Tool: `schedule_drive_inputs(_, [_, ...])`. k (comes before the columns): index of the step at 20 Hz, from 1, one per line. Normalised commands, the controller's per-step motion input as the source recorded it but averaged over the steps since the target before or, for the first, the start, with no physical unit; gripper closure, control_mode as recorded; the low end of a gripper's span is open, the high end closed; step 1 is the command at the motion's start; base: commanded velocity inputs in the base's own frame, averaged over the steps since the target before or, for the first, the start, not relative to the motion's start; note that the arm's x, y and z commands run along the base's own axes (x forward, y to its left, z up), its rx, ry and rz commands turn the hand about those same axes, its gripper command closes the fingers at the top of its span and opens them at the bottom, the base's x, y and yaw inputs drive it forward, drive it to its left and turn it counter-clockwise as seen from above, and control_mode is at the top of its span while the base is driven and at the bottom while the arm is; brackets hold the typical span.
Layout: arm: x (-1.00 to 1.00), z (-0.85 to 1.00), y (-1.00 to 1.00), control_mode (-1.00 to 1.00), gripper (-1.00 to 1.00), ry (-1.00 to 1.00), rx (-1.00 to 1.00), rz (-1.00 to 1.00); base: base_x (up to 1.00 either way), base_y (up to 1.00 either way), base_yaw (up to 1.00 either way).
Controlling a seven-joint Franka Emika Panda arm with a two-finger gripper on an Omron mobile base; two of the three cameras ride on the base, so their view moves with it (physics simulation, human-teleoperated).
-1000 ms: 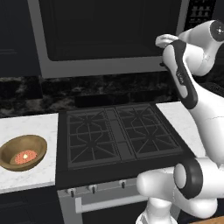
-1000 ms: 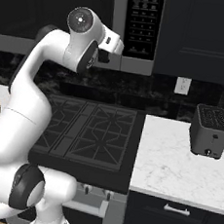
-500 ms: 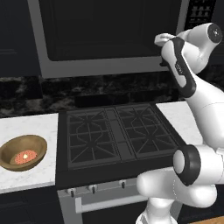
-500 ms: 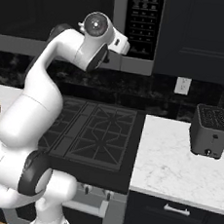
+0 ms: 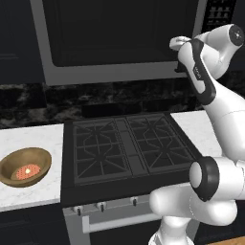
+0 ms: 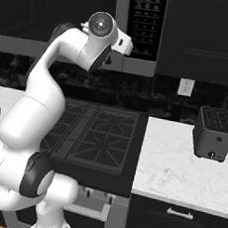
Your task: Open the microwave, place the bowl with waffle inside the microwave, then close the microwave door and turn it on.
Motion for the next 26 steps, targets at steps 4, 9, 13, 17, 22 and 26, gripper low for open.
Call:
schedule_drive_inputs(4, [0.56, -0.21, 0.05, -1.0, 1.0, 0.0, 0.0, 0.0, 0.0, 0.0, 0.0])
schedule_drive_inputs(9, [0.32, -0.06, 0.03, -1.0, 1.0, 0.02, 0.0, 0.0, 0.0, 0.0, 0.0])
schedule_drive_inputs(13, [0.03, -0.07, 0.19, -1.0, 1.0, 0.0, 0.0, 0.0, 0.0, 0.0, 0.0])
schedule_drive_inputs(17, [-0.07, -0.03, 0.41, -1.0, 1.0, 0.0, 0.0, -0.04, 0.0, 0.0, 0.0])
schedule_drive_inputs(22, [-0.04, -0.01, 0.43, -1.0, 1.0, 0.01, 0.0, -0.09, 0.0, 0.0, 0.0])
schedule_drive_inputs(26, [-0.21, 0.0, 0.33, -1.0, 1.0, 0.0, 0.0, -0.13, 0.0, 0.0, 0.0])
